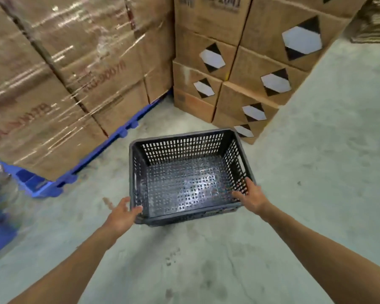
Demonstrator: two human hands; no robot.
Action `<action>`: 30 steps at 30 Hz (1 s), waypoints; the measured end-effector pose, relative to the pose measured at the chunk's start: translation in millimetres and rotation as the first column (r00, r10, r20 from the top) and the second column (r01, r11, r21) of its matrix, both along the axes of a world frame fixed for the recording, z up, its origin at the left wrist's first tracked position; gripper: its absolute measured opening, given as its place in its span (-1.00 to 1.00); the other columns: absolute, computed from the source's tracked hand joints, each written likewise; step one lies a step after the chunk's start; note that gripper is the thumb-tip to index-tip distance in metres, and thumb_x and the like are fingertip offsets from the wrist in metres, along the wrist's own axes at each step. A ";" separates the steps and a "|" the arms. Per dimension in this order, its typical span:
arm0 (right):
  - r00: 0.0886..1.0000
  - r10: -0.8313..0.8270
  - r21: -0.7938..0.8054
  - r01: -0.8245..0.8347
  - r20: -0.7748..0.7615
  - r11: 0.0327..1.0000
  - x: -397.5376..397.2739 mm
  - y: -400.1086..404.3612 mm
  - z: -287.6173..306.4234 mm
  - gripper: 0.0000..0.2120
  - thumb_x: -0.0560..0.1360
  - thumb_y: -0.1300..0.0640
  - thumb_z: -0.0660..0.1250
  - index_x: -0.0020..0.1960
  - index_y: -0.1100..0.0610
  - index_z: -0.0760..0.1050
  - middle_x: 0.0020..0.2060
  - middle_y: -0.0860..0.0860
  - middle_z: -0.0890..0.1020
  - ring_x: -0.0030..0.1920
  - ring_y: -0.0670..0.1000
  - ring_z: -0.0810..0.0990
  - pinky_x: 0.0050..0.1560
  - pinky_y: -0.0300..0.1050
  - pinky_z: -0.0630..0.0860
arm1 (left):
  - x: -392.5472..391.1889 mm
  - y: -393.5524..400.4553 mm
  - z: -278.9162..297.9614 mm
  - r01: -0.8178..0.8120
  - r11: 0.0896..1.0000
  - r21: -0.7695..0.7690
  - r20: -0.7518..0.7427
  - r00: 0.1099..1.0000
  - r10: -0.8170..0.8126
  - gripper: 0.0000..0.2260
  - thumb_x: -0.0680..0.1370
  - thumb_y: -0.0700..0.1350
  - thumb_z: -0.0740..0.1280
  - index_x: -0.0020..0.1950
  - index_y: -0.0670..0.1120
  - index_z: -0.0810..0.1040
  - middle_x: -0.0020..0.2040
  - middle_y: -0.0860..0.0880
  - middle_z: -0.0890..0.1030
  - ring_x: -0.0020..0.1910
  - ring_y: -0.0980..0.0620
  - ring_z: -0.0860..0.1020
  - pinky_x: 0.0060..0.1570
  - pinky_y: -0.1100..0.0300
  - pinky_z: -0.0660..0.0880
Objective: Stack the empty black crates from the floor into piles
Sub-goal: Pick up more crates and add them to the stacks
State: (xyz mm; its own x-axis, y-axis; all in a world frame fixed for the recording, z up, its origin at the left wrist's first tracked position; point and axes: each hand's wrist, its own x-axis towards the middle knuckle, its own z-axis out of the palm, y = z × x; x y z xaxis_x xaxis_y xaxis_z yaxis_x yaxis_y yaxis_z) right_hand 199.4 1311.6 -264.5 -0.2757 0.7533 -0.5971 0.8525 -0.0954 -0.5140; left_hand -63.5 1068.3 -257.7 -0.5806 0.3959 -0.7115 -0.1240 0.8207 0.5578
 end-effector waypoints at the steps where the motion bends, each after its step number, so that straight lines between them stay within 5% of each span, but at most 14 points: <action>1: 0.998 0.019 0.032 -0.021 0.060 0.999 1.8 16.9 -28.9 -0.24 0.49 0.01 0.41 0.53 0.27 0.14 0.42 0.31 0.32 0.41 0.24 0.33 0.39 -0.05 0.28 | -1.9 8.1 -30.7 -0.022 1.000 0.004 0.010 1.000 0.022 -0.52 0.56 0.00 0.31 0.45 0.00 0.27 0.21 -0.05 0.50 0.15 -0.10 0.49 0.15 0.00 0.42; 3: 0.986 0.024 0.060 -0.035 0.165 0.998 5.5 40.7 -86.0 -0.13 0.50 -0.04 0.39 0.57 0.26 -0.02 0.50 0.32 0.15 0.50 0.28 0.15 0.48 0.08 0.15 | -3.5 20.1 -91.0 -0.091 0.996 0.023 0.001 0.996 0.091 -0.59 0.55 -0.09 0.34 0.35 -0.01 0.29 0.22 -0.06 0.54 0.11 -0.11 0.52 0.14 -0.03 0.47; 5: 0.968 -0.017 0.141 -0.019 0.249 0.990 7.8 49.2 -122.8 -0.12 0.50 0.01 0.38 0.58 0.27 -0.09 0.50 0.32 0.15 0.48 0.31 0.17 0.45 0.13 0.19 | -5.5 26.0 -133.3 -0.174 0.985 0.013 -0.100 0.980 0.175 -0.64 0.51 -0.22 0.37 0.23 -0.05 0.31 0.19 -0.15 0.56 0.07 -0.16 0.55 0.11 -0.10 0.54; 9: 0.968 -0.212 0.341 0.156 0.134 0.927 22.7 60.6 -155.1 -0.47 0.42 0.34 0.28 0.38 0.31 0.28 0.20 0.38 0.44 0.21 0.38 0.43 0.23 0.18 0.41 | -9.6 22.6 -168.0 -0.299 0.953 -0.044 -0.183 0.940 0.287 -0.71 0.49 -0.26 0.29 0.18 -0.06 0.38 0.12 -0.16 0.56 0.04 -0.23 0.57 -0.04 -0.14 0.62; 12: 0.935 -0.349 0.226 0.327 0.064 0.918 27.9 60.9 -131.9 -0.69 0.42 0.33 0.22 0.16 0.28 0.41 0.02 0.32 0.57 0.09 0.34 0.54 0.11 0.16 0.50 | -11.2 11.1 -149.7 -0.347 0.938 -0.017 -0.249 0.910 0.333 -0.67 0.46 -0.36 0.25 0.17 -0.07 0.44 0.12 -0.18 0.59 -0.01 -0.19 0.56 -0.03 -0.03 0.60; 14: 0.931 -0.362 0.259 0.340 0.041 0.904 30.9 48.4 -110.4 -0.76 0.44 0.28 0.22 0.10 0.22 0.41 -0.11 0.23 0.58 -0.03 0.30 0.58 -0.05 0.05 0.50 | -13.0 1.5 -125.5 -0.360 0.933 0.002 -0.244 0.904 0.350 -0.65 0.46 -0.41 0.20 0.18 -0.11 0.45 0.07 -0.17 0.55 -0.11 -0.23 0.57 -0.29 -0.02 0.65; 16: 0.940 -0.342 0.316 0.320 0.014 0.893 33.1 31.9 -69.1 -0.82 0.45 0.23 0.24 0.05 0.17 0.40 -0.18 0.17 0.59 -0.16 0.25 0.58 -0.15 -0.01 0.47 | -17.5 -10.3 -77.5 -0.338 0.941 -0.006 -0.227 0.917 0.328 -0.68 0.46 -0.43 0.18 0.14 -0.15 0.43 0.04 -0.17 0.52 -0.19 -0.24 0.58 -0.56 0.04 0.59; 19: 0.951 -0.306 0.367 0.304 -0.056 0.879 41.6 5.1 4.9 -0.85 0.45 0.21 0.26 0.01 0.15 0.40 -0.20 0.14 0.58 -0.22 0.19 0.55 -0.19 -0.06 0.42 | -19.0 -36.3 9.1 -0.298 0.955 0.002 -0.242 0.926 0.289 -0.71 0.44 -0.43 0.19 0.11 -0.18 0.43 -0.04 -0.15 0.52 -0.24 -0.17 0.57 -0.61 0.14 0.55; 25: 0.931 -0.256 0.458 0.353 -0.260 0.816 42.7 -64.7 213.1 -0.89 0.41 0.16 0.27 -0.07 0.12 0.41 -0.27 0.06 0.55 -0.22 0.18 0.52 -0.19 -0.05 0.38 | -23.7 -112.8 237.4 -0.219 0.968 0.122 -0.373 0.894 0.249 -0.57 0.23 -0.14 0.24 0.06 -0.26 0.55 -0.07 -0.31 0.62 -0.11 -0.29 0.62 -0.09 -0.13 0.59; 30: 0.878 -0.225 0.518 0.438 -0.423 0.735 56.7 -151.0 398.7 -0.85 0.39 0.18 0.27 -0.06 0.21 0.47 -0.19 0.20 0.61 -0.13 0.25 0.56 -0.10 0.05 0.47 | -14.2 -209.1 427.9 -0.091 0.979 0.182 -0.598 0.780 0.184 -0.88 0.41 -0.28 0.37 -0.09 -0.30 0.57 -0.10 -0.36 0.63 -0.03 -0.33 0.60 -0.12 -0.03 0.47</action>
State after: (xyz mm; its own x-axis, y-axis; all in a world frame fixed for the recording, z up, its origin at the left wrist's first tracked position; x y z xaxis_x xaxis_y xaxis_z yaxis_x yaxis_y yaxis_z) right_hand 256.1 1160.6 134.3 -0.0281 0.9976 0.0626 0.6066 0.0668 -0.7922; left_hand -77.7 859.2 170.2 -0.9293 0.3436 -0.1358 0.1741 0.7316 0.6592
